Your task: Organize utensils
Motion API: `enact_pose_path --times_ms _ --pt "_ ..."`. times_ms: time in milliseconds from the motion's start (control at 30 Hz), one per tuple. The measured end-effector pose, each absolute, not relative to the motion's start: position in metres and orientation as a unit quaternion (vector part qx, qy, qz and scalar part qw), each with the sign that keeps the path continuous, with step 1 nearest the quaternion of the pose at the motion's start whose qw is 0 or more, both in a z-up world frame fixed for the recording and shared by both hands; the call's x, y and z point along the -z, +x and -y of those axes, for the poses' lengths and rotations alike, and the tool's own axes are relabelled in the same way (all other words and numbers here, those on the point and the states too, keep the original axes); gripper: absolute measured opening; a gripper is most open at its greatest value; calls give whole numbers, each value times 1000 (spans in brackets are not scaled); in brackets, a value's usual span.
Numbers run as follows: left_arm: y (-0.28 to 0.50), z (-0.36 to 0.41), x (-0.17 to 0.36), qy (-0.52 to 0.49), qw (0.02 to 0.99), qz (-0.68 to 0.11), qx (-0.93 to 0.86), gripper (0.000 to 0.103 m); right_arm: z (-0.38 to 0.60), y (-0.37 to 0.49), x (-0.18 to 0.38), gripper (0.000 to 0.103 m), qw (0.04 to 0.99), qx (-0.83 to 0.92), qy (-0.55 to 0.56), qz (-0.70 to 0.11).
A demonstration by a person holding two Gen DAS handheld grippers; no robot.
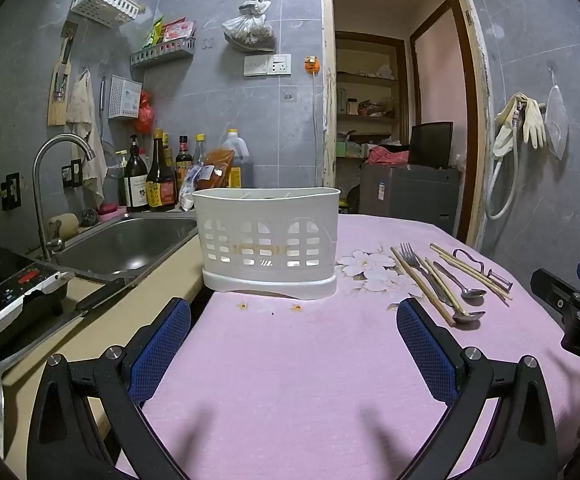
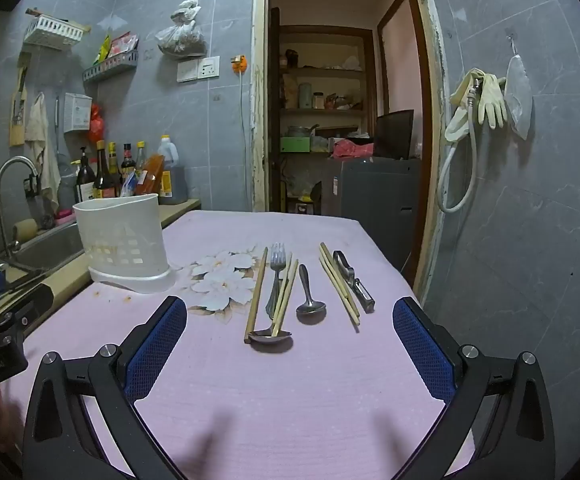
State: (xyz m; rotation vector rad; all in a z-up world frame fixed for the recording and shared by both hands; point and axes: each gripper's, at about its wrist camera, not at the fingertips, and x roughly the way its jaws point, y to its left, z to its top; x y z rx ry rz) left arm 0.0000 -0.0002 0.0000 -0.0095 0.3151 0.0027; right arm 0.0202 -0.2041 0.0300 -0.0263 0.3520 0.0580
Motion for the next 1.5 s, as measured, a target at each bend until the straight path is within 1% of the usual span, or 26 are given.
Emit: enact_pose_path --times_ms 1500 --pt "0 -5 2 -9 987 -159 -2 101 204 20 -29 103 984 -30 -9 -176"
